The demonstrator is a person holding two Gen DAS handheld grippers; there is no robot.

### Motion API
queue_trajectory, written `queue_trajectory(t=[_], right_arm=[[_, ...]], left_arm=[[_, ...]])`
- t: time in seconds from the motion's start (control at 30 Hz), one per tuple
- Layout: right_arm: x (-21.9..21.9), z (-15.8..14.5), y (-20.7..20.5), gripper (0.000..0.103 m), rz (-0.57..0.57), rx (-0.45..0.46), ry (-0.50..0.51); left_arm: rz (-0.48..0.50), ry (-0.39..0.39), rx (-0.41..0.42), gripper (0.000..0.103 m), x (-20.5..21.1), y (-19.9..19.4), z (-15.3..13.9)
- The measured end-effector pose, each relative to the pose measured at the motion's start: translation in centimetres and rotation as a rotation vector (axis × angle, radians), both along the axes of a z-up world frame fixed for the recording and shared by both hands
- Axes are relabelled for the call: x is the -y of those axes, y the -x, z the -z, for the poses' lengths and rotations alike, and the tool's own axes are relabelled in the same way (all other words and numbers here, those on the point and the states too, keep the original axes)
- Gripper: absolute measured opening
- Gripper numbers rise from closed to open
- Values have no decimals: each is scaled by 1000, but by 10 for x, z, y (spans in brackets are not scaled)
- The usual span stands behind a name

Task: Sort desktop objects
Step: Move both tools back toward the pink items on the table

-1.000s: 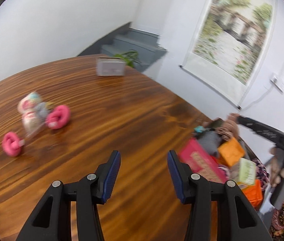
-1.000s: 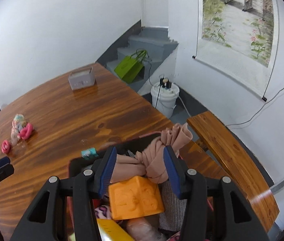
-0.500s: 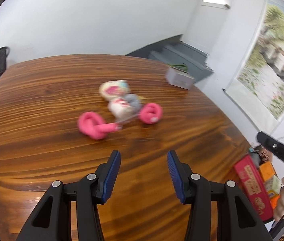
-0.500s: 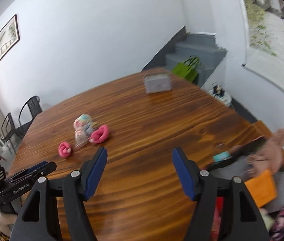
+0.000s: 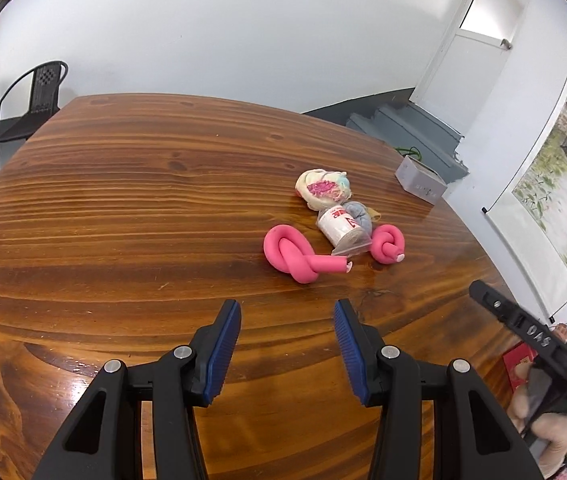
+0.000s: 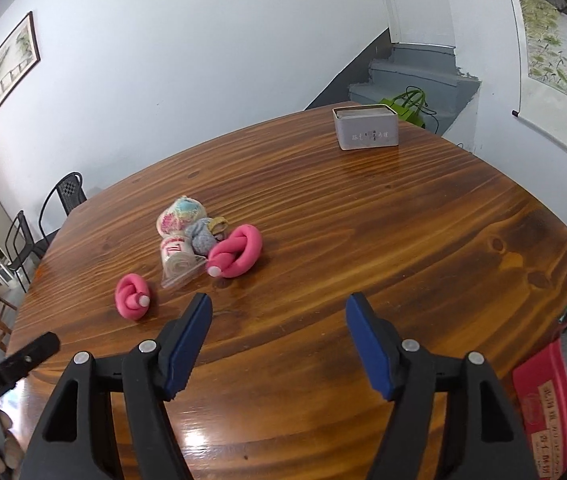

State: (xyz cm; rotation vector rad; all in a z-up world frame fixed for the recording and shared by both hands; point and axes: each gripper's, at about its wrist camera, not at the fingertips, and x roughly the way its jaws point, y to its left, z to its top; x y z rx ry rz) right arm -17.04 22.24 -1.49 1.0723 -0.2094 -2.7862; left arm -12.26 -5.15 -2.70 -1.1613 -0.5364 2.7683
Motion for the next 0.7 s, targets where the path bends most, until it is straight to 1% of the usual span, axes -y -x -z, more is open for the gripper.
queue_trajectory(t=[0.1,0.23,0.4,0.7], right_arm=[[-5,8,3,74,15,9,-1],[-12,8,4,74,35,5,22],[-7,11,3,74,20,12,16],[-10,13,2,76,38,13,22]], left_arm=[[3,2,12,50,-1,2,3],[-2,5,23,50,0,2,7],[-17,-2,38,50,5,5,13],[-82,-20,69,50,23,24,24]])
